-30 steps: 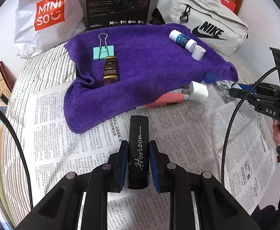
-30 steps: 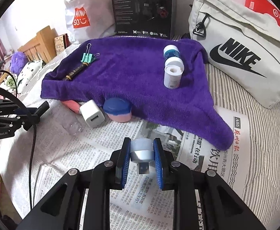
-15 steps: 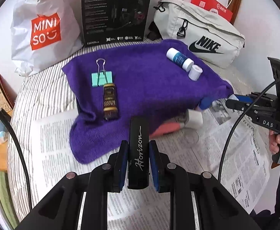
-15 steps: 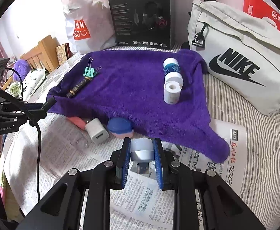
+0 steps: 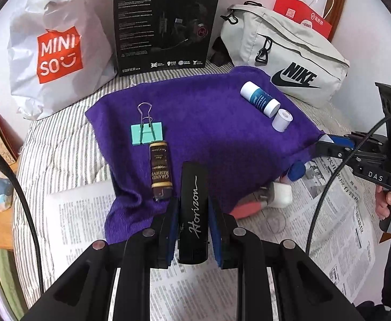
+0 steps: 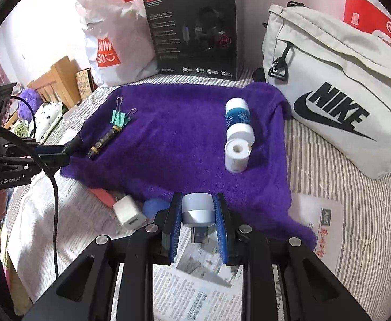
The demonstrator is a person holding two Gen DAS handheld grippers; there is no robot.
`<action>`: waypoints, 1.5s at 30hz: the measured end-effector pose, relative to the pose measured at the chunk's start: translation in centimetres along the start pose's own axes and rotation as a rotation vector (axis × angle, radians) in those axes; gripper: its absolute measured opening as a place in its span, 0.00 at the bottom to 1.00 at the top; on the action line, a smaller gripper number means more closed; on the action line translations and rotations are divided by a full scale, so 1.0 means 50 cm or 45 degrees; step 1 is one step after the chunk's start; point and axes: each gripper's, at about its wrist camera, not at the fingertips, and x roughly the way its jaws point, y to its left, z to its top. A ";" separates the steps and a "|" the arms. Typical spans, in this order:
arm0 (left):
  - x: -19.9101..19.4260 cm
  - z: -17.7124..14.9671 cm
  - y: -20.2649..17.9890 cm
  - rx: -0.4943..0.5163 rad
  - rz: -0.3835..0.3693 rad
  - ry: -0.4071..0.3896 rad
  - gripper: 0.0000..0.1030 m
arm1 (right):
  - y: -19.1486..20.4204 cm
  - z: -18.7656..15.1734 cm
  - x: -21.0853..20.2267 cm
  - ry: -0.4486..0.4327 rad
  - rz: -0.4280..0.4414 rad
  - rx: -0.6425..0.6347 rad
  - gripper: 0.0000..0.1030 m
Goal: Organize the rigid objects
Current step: 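Set the Horizon tube down with the left while the right sets the USB stick down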
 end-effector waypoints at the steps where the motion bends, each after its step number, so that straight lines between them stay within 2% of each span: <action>1: 0.002 0.004 0.001 0.001 0.002 0.000 0.21 | -0.003 0.006 0.003 0.001 -0.003 0.002 0.23; 10: 0.026 0.048 0.015 0.007 -0.007 0.010 0.20 | -0.040 0.045 0.056 0.058 -0.033 0.029 0.23; 16: 0.055 0.074 0.018 0.014 -0.028 0.027 0.20 | -0.057 0.052 0.103 0.133 -0.043 0.030 0.23; 25: 0.093 0.103 0.020 0.024 -0.042 0.060 0.20 | -0.070 0.053 0.142 0.180 -0.056 0.021 0.23; 39: 0.198 0.116 0.021 -0.012 -0.018 0.130 0.21 | -0.072 0.053 0.145 0.161 -0.044 -0.009 0.23; 45: 0.208 0.135 0.027 -0.001 0.009 0.123 0.21 | -0.073 0.052 0.144 0.151 -0.043 -0.001 0.23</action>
